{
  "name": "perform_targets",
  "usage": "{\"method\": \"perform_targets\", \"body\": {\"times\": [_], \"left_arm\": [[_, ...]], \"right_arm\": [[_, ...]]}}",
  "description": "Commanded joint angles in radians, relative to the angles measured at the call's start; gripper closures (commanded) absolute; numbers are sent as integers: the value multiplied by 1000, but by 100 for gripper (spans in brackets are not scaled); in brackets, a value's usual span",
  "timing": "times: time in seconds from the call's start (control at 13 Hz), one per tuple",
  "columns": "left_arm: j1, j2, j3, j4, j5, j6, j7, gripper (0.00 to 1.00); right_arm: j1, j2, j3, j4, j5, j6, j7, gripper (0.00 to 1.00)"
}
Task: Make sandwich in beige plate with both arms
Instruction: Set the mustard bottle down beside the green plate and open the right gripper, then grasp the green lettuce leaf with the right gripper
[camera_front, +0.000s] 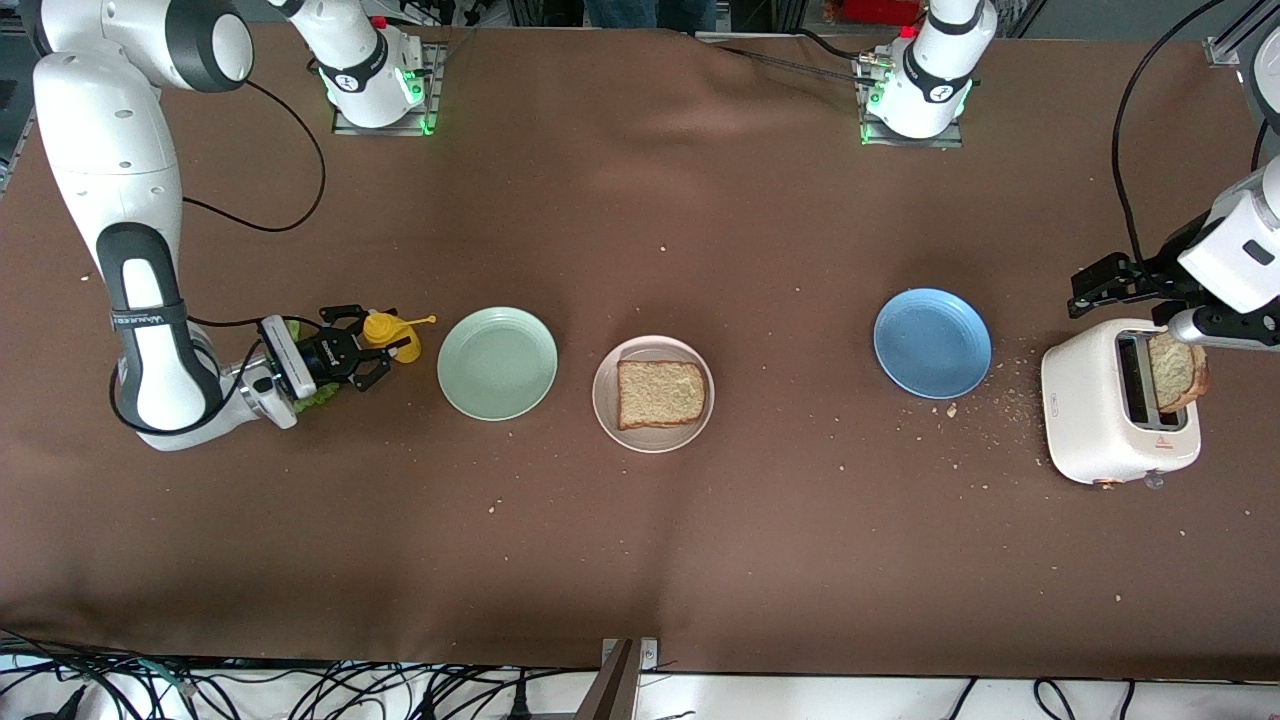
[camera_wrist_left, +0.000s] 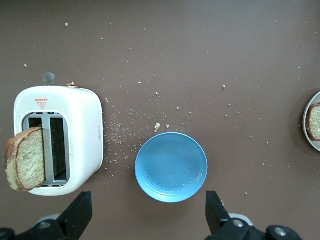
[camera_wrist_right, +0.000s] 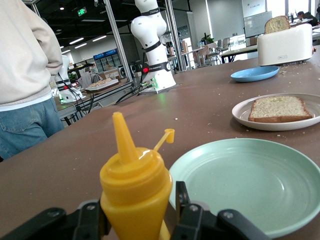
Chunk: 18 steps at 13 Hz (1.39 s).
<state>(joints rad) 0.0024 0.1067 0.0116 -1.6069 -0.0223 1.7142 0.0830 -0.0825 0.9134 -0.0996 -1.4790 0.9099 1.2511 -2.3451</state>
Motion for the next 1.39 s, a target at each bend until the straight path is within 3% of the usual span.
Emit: {"method": "perform_targets", "body": {"times": [0.0, 0.31, 0.54, 1.08, 1.31], "left_arm": [[2, -2, -2, -7, -24, 12, -5, 0], [2, -2, -2, -7, -24, 12, -5, 0], [1, -2, -4, -7, -24, 12, -5, 0], [-2, -2, -4, -7, -24, 12, -5, 0], [-2, -2, -4, -7, -24, 12, -5, 0]], "right_arm": [[-14, -34, -15, 0, -48, -47, 43, 13], [-10, -114, -81, 3, -144, -50, 214, 13], [0, -157, -143, 6, -199, -10, 529, 14], [105, -188, -149, 25, -546, 333, 1109, 15], [165, -212, -153, 25, -756, 477, 1286, 15]]}}
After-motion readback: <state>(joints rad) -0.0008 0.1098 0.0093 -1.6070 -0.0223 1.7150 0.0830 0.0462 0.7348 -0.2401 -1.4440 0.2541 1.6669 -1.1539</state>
